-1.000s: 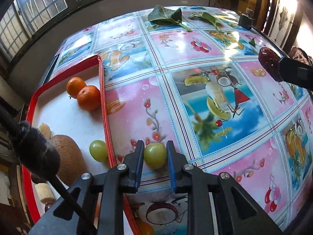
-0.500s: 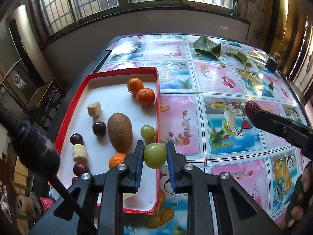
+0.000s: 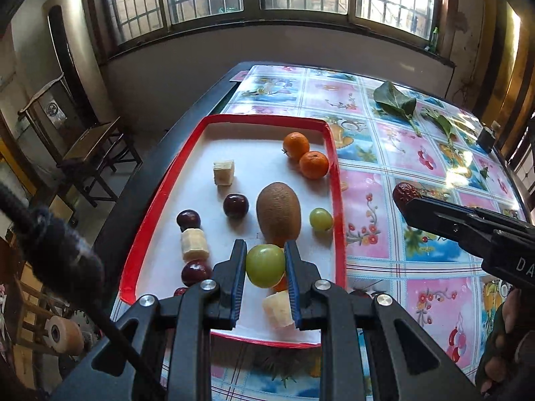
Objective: Organize fruits
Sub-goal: 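Carry the green grape and the red date over the tray with both tools, then open the left tool to drop the grape while the right tool releases the date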
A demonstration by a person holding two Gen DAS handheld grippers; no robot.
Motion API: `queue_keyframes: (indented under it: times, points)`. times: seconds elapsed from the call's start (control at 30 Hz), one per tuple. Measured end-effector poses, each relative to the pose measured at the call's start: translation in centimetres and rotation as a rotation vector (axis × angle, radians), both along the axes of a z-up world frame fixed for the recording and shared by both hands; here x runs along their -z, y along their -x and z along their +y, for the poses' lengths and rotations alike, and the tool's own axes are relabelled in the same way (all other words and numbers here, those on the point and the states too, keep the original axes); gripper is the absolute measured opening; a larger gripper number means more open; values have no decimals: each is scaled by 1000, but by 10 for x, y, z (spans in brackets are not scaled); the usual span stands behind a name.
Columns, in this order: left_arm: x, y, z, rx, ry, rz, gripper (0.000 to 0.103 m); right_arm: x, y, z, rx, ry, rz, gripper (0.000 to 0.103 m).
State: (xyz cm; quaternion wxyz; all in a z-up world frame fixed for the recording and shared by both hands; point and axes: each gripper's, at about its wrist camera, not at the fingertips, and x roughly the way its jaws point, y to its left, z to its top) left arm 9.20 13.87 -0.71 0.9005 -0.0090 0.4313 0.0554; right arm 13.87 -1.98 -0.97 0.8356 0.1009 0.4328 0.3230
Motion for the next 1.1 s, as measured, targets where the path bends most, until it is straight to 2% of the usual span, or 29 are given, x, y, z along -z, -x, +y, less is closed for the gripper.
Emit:
queue_keyframes:
  times: [0.5, 0.67, 0.83, 1.0, 1.1]
  points:
    - [16, -7, 82, -163, 125, 19, 21, 20, -36, 61, -53, 83, 26, 23]
    - [17, -16, 72, -132, 146, 18, 21, 31, -19, 80, -146, 117, 35, 23]
    - [29, -18, 51, -74, 143, 51, 21, 43, -8, 81, -147, 215, 6, 23]
    - [44, -21, 46, -61, 144, 96, 22, 42, -2, 93, -181, 299, -49, 23]
    - [51, -23, 47, -61, 146, 118, 22, 47, -6, 101, -203, 321, -52, 23]
